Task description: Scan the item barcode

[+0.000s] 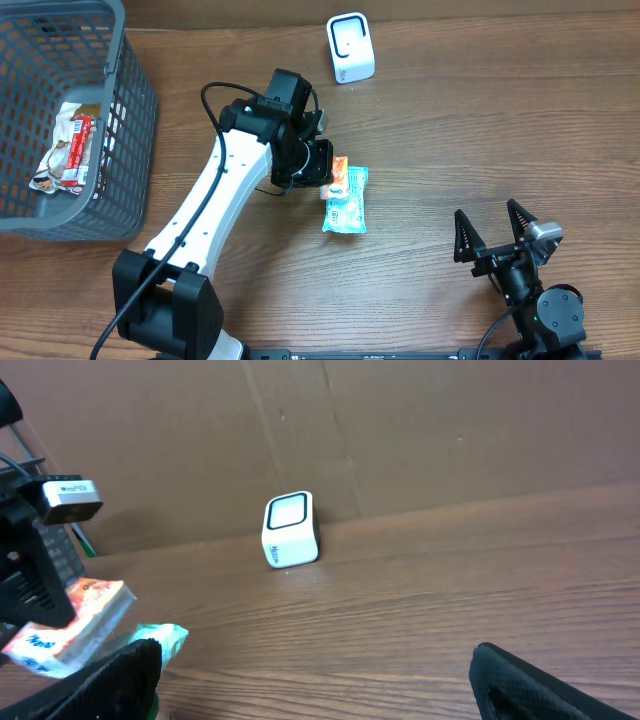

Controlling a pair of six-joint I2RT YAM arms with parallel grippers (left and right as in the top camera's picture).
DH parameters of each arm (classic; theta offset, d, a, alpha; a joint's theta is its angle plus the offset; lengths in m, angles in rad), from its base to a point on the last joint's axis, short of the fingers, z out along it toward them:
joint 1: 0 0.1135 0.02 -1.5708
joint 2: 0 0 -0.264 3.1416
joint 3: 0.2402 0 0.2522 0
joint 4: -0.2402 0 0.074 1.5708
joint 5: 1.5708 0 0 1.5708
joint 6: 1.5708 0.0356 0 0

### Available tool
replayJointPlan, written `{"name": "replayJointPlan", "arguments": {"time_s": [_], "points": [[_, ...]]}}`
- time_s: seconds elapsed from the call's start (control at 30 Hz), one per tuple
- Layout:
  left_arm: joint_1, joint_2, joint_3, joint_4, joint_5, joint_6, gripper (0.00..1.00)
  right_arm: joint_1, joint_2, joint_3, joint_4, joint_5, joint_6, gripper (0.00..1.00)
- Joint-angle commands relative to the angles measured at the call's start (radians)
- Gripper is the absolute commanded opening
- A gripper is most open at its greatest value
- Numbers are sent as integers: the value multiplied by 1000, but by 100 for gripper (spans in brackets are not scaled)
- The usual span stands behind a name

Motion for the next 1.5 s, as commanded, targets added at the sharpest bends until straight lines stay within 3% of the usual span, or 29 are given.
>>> {"name": "replayJointPlan", "arguments": {"time_s": [0.0,0.3,0.63,0.93,1.47], "points": [[13,-11,55,-47,-166,20,4,-3,-5,-10,4,-2,-5,100],[27,-10,90,-148,-527,2,4,-3,-5,-10,4,-2,-5,100],[-23,-1,-59,-123,-838,-212,4,-3,-5,-10,4,-2,-5,100],[-36,24,-268,109,-862,-225,4,-3,-5,-10,4,-2,-5,100],[-88,29,-375,260,-1040,-224,4,-3,-5,-10,4,-2,-5,100]]}}
